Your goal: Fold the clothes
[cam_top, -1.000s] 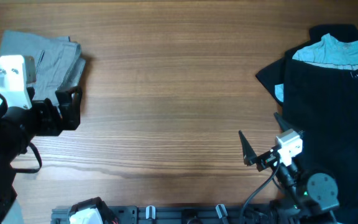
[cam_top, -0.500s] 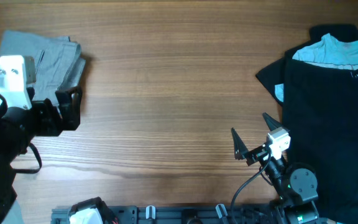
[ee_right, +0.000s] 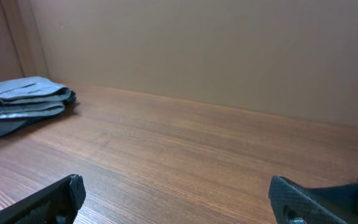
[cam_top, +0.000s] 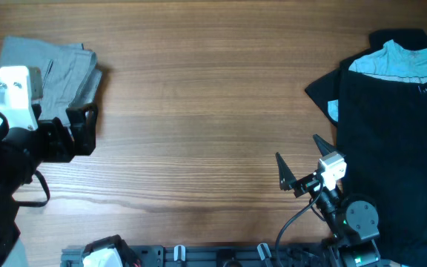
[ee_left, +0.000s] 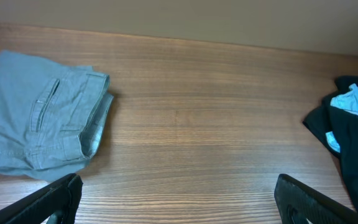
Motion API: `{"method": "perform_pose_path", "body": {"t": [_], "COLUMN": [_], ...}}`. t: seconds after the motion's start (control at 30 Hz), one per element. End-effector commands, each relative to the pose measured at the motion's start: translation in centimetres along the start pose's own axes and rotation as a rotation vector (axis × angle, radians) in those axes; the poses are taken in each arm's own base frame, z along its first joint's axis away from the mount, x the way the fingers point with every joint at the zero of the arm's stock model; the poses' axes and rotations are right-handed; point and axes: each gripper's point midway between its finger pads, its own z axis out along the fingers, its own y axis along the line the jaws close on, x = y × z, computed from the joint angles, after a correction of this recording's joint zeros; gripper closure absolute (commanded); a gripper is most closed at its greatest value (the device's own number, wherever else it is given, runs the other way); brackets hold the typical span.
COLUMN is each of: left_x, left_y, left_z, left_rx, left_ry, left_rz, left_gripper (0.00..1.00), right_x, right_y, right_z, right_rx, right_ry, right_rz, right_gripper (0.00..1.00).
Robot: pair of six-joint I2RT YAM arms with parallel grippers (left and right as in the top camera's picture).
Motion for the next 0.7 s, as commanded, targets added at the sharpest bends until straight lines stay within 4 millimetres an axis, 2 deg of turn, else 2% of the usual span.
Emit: {"method": "perform_pose_path", "body": {"t": [0.0,0.2,0.27,0.4,0.53,0.67], "left_x": [0.0,0.8,1.1,1.6,3.2,7.4], "left_y": [-0.4,-1.1,-1.4,-2.0,-1.6,-1.1], "left_z": [-0.1,-2.9,-3.1,-1.0,1.9,4.7], "left_rx": [0.015,-0.021,-0.018,0.03,0.066,0.092], "left_ry": [-0.006,-0.079,-0.123,-0.286,-0.428,-0.541], "left_rz": [0.017,0.069,0.093,0.118,0.067,0.074], "left_gripper": [0.0,0.0,0.0,0.0,0.0,0.0], "right_x": [-0.4,-0.4,-0.4,-0.4,-0.4,-0.4], "right_y": [-0.3,-0.3,-0.3,-0.3,-0.3,-0.3], "right_z": [-0.1,-0.1,-0.1,-0.1,-0.1,-0.1], "right_rx": [0.015,0.015,0.015,0.015,0.015,0.015], "right_ry": [-0.018,-0.018,-0.018,-0.018,-0.018,-0.018], "right_rz": [0.017,0.017,0.017,0.017,0.017,0.017], "right_gripper": [0.0,0.0,0.0,0.0,0.0,0.0]}}
